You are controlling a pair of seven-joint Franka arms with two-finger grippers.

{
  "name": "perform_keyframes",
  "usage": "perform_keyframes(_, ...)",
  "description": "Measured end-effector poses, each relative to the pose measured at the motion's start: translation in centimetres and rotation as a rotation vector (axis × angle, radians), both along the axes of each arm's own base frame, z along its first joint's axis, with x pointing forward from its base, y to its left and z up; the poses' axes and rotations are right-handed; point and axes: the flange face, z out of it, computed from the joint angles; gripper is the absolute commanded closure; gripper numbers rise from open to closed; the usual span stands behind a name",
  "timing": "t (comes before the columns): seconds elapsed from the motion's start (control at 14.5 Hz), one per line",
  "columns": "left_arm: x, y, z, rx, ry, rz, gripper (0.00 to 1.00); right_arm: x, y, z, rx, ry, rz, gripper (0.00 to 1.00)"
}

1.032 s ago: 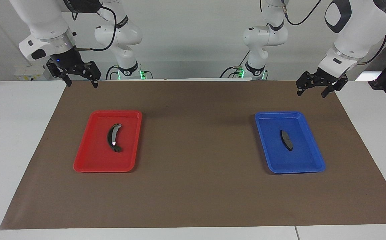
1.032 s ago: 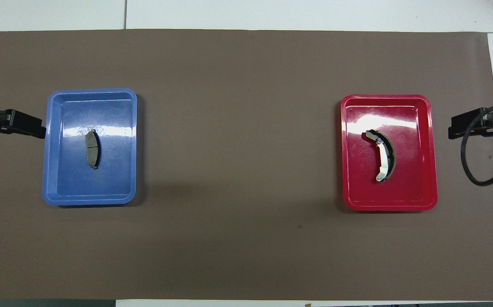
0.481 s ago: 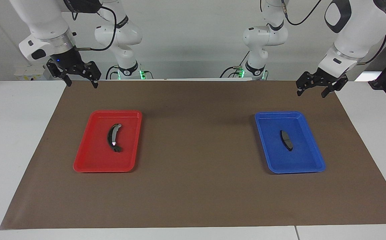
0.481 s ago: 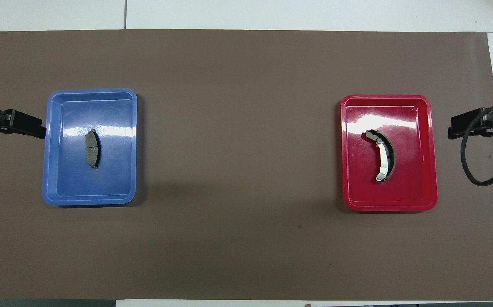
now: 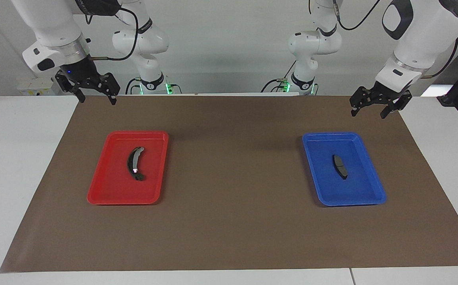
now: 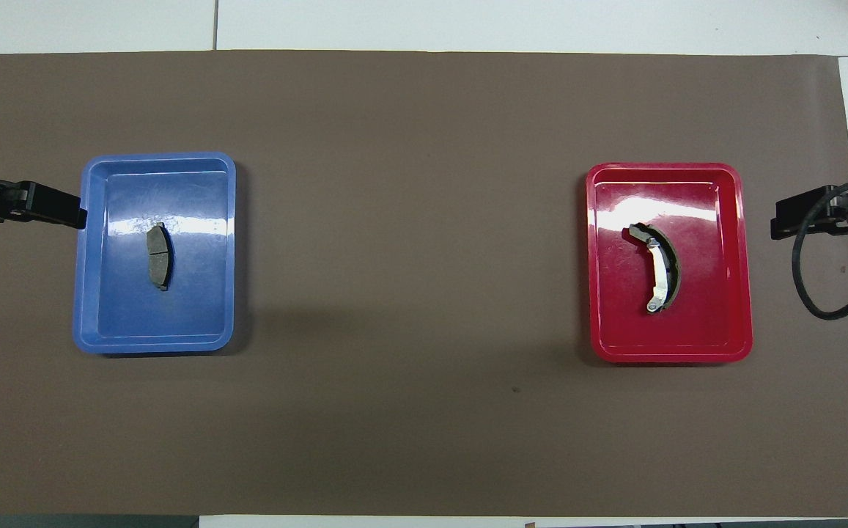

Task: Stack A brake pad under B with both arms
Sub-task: 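Grasp the grey pad with the left gripper while the right gripper grasps the shoe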

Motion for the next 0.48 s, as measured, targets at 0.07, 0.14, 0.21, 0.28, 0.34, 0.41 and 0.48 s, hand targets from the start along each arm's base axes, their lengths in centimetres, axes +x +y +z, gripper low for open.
perform_keyframes(0.07, 0.4, 0.0, -0.8, -0.001, -0.011, 0.001, 0.01, 0.0, 0.0, 0.0, 0.000, 0.000, 0.000, 0.00)
perform_keyframes(0.14, 0.8, 0.0, -1.8, -0.002, -0.021, 0.002, 0.01, 0.0, 0.0, 0.0, 0.000, 0.000, 0.000, 0.00)
perform_keyframes(0.21, 1.5, 0.0, -3.0, -0.003, -0.029, 0.003, 0.01, 0.1, 0.0, 0.0, 0.000, -0.003, 0.000, 0.00)
perform_keyframes(0.28, 2.2, 0.0, -4.5, -0.004, -0.031, 0.005, 0.01, 0.2, 0.0, -0.1, 0.000, -0.015, 0.001, 0.00)
perform_keyframes(0.34, 3.0, 0.1, -6.4, -0.005, -0.033, 0.008, 0.01, 0.5, 0.0, -0.5, 0.000, -0.027, 0.001, 0.00)
perform_keyframes(0.41, 3.8, 0.1, -8.7, -0.006, -0.037, 0.011, 0.01, 0.9, 0.1, -1.7, 0.000, -0.036, 0.003, 0.00)
perform_keyframes(0.48, 4.4, 0.2, -11.4, -0.007, -0.048, 0.015, 0.01, 1.2, 0.1, -3.4, 0.000, -0.039, 0.005, 0.00)
